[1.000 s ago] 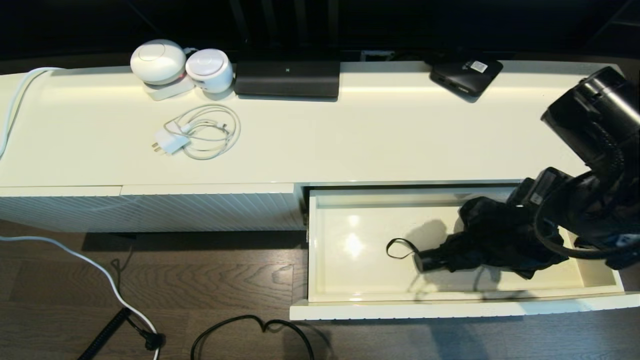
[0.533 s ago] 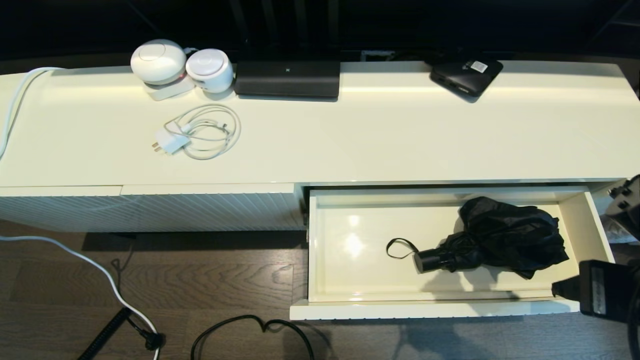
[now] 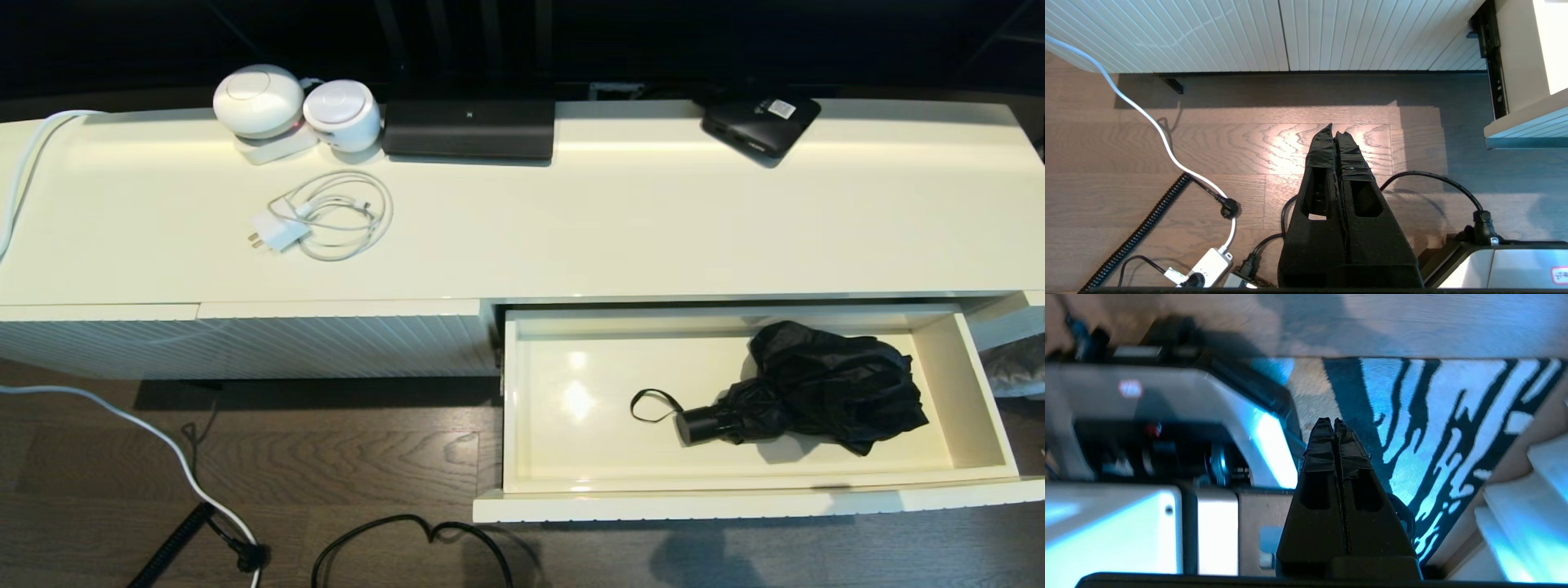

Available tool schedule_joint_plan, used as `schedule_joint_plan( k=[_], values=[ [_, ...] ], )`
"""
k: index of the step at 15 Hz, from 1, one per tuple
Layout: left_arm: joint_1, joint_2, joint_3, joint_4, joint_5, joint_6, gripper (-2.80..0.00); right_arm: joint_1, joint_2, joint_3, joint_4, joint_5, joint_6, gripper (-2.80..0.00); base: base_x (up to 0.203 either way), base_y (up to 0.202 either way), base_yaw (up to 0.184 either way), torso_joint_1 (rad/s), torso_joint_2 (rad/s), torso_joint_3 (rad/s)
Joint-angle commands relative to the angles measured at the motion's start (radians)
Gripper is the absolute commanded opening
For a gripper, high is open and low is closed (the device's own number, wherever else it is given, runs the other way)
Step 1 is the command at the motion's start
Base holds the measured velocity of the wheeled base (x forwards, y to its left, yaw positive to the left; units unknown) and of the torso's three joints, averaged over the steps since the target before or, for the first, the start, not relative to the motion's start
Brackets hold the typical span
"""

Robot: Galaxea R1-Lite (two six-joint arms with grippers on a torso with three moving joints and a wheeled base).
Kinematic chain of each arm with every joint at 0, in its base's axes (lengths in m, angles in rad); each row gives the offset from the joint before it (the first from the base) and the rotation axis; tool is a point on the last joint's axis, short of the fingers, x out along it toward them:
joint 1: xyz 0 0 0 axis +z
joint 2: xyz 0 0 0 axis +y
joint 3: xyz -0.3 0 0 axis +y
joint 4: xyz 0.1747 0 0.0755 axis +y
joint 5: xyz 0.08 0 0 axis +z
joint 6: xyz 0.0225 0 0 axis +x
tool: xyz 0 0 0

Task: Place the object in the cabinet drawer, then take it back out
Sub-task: Close the drawer

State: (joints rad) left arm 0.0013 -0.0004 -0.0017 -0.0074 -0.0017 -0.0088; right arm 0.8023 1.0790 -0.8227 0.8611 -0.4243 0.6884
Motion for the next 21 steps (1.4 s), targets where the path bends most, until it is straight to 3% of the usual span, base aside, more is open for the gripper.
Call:
schedule_joint_plan(
  k=[1,4,8,14,17,21],
  values=[
    [0.0,-0.002,0.0,0.0,0.0,0.0,-2.8,0.053,-0.083,0.05,0.002,0.042,-0.08,-2.8,0.0,0.0,0.0,0.0,0.0,0.0],
    [0.0,-0.003,0.0,0.0,0.0,0.0,-2.8,0.084,-0.082,0.099,-0.017,0.059,-0.12,-2.8,0.0,0.0,0.0,0.0,0.0,0.0],
    [0.0,-0.001,0.0,0.0,0.0,0.0,-2.8,0.238,-0.032,0.255,-0.163,0.05,-0.133,-2.8,0.0,0.0,0.0,0.0,0.0,0.0],
    [0.0,-0.002,0.0,0.0,0.0,0.0,-2.8,0.318,0.096,0.354,-0.411,0.048,-0.135,-2.8,0.0,0.0,0.0,0.0,0.0,0.0],
    [0.0,-0.002,0.0,0.0,0.0,0.0,-2.8,0.349,0.118,0.372,-0.45,0.044,-0.138,-2.8,0.0,0.0,0.0,0.0,0.0,0.0],
    [0.0,-0.003,0.0,0.0,0.0,0.0,-2.8,0.352,0.16,0.404,-0.607,-0.082,-0.158,-2.8,0.0,0.0,0.0,0.0,0.0,0.0]
  ],
)
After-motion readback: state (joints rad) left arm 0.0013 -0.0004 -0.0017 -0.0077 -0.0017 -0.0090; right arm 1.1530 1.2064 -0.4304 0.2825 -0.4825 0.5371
